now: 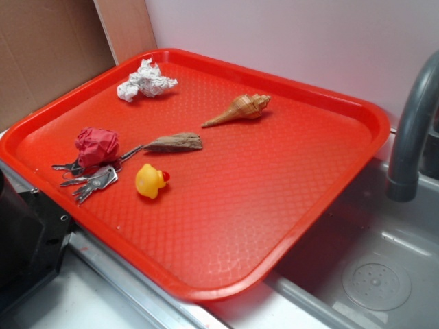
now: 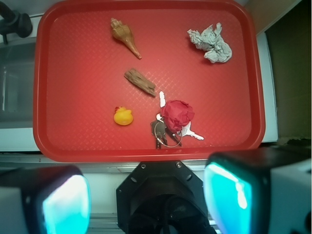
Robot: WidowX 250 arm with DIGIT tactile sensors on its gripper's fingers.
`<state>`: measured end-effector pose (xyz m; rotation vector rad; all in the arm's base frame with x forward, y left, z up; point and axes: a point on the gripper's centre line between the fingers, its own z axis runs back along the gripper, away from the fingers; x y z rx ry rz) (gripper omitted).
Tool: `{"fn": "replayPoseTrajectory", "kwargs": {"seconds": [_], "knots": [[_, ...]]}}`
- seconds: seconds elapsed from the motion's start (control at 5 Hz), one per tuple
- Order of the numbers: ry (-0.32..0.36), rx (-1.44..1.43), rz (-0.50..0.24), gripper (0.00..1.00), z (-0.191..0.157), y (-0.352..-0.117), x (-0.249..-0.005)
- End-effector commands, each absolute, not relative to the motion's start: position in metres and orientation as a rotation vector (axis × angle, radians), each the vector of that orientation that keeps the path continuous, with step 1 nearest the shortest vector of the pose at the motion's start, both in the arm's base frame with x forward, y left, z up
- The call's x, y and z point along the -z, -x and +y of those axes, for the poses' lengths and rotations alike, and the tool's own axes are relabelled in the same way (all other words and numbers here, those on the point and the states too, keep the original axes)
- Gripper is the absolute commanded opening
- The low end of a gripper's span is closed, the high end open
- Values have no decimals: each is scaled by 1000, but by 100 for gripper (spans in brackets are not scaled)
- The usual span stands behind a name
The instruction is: Grab the white paper.
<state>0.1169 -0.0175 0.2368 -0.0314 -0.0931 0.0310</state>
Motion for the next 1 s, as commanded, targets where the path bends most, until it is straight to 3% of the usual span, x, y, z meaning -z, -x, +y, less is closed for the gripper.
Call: {"fn": "replayPoseTrajectory", "kwargs": {"seconds": [0.0, 0.2, 0.4, 0.6, 0.8], "knots": [[31, -31, -93, 100, -17, -117, -237], [14, -23, -104, 100, 1, -140, -217], [-49, 65, -118, 100, 43, -192, -170], [-49, 149, -115, 100, 66, -229, -139], [-131, 137, -107, 100, 86, -249, -125]]}}
